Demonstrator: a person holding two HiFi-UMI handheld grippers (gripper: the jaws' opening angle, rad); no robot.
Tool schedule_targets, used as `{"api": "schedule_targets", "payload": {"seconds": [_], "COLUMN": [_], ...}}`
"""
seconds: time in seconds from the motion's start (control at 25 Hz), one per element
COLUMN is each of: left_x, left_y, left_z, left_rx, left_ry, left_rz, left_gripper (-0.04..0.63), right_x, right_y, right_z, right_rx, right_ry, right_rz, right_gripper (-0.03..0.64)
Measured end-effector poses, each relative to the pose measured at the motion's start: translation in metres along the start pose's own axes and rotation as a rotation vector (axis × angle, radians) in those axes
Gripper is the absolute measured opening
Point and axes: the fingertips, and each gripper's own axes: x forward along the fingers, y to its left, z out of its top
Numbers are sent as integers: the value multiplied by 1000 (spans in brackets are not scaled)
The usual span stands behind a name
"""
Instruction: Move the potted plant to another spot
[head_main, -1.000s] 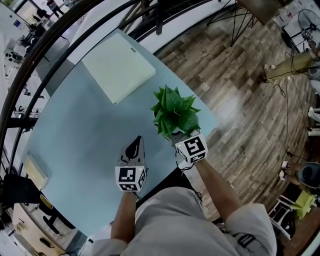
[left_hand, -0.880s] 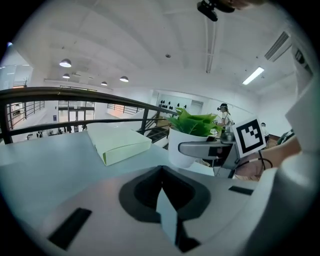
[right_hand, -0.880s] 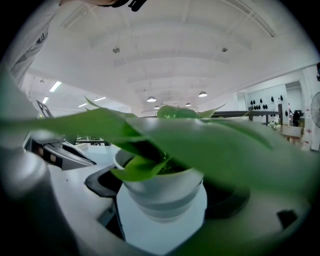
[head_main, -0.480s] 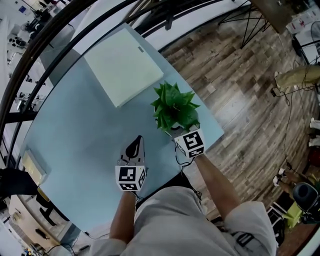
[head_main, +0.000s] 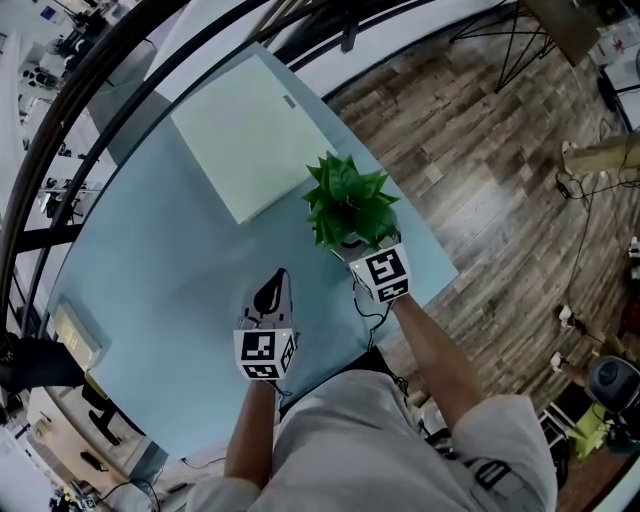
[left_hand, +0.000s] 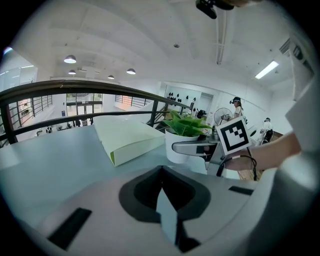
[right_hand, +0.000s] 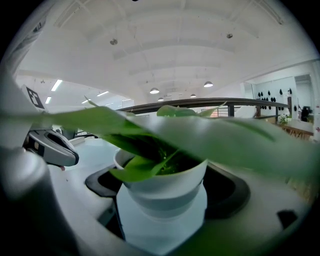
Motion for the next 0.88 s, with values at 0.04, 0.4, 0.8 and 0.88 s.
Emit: {"api": "schedule_targets", "payload": {"seconds": [0.04, 0.4, 0.8, 0.88], "left_x": [1, 10, 6, 6], "left_y": [1, 2, 12, 10], "left_z": [0, -7, -8, -8], "left_rx": [-2, -4, 0, 1], "left_ry": [0, 22, 36, 38], "left_rz": [4, 5, -9, -14], "left_gripper": [11, 11, 11, 11], "right_x": [2, 9, 13, 12], "right_y": [-1, -3, -7, -6], "right_z": [-1, -15, -30, -28], "right_rx": [0, -12, -27, -23], "right_ry": [2, 37, 87, 85], "right_rz": [2, 14, -16, -20], "right_gripper": [500, 501, 507, 508]}}
